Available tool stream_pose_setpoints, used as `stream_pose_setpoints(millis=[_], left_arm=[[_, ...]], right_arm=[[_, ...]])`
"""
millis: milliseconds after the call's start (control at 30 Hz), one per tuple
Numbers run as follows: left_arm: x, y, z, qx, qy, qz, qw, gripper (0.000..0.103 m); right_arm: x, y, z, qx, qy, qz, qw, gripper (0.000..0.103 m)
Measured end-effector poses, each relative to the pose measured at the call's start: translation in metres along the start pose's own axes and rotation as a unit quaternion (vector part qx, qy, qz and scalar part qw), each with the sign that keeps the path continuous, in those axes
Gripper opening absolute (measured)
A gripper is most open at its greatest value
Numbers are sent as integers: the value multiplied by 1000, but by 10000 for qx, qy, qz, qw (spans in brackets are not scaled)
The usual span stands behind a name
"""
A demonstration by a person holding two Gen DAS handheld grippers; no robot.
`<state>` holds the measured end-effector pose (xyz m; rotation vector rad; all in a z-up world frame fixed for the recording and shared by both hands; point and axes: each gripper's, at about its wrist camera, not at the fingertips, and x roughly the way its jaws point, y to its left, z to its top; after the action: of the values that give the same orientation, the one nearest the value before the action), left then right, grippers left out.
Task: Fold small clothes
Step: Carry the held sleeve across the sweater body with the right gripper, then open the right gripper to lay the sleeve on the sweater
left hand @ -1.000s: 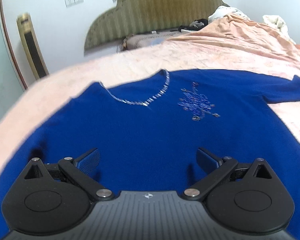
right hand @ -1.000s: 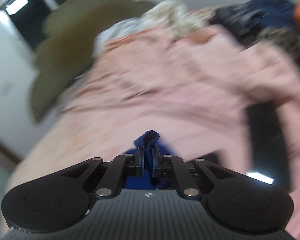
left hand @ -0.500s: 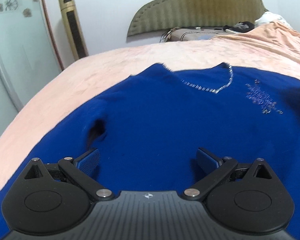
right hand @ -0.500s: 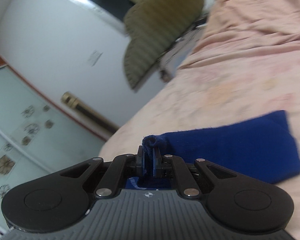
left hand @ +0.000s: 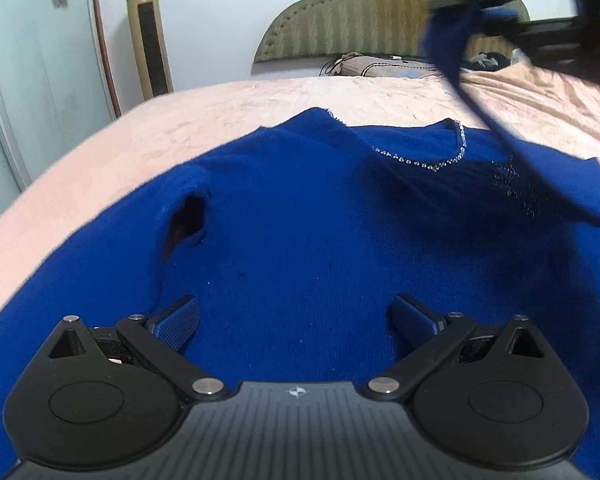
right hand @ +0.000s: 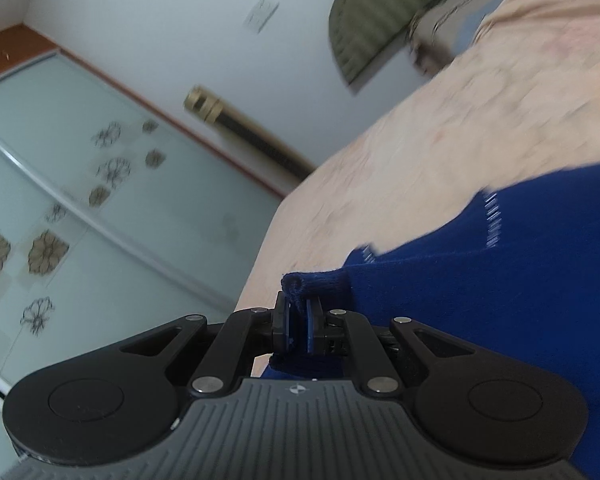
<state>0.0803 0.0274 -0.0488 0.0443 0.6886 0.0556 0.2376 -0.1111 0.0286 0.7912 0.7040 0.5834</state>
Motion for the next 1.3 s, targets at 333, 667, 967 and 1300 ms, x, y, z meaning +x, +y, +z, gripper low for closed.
stream_pose_setpoints(millis=[333, 667, 967, 1300], left_arm=[[1, 3, 0, -100, 22, -53, 9999, 103], [1, 3, 0, -107, 25, -55, 9999, 103], [1, 2, 0, -106, 26, -53, 9999, 103], [2, 1, 0, -106, 30, -49, 9999, 103]], right_arm=[[92, 24, -19, -182, 990, 284, 9945, 12], [120, 19, -31, -568, 1577, -92, 9858, 42], [85, -8, -30, -129, 1495, -336, 9881, 53], [28, -5, -55, -675, 1207, -707, 9879, 83]])
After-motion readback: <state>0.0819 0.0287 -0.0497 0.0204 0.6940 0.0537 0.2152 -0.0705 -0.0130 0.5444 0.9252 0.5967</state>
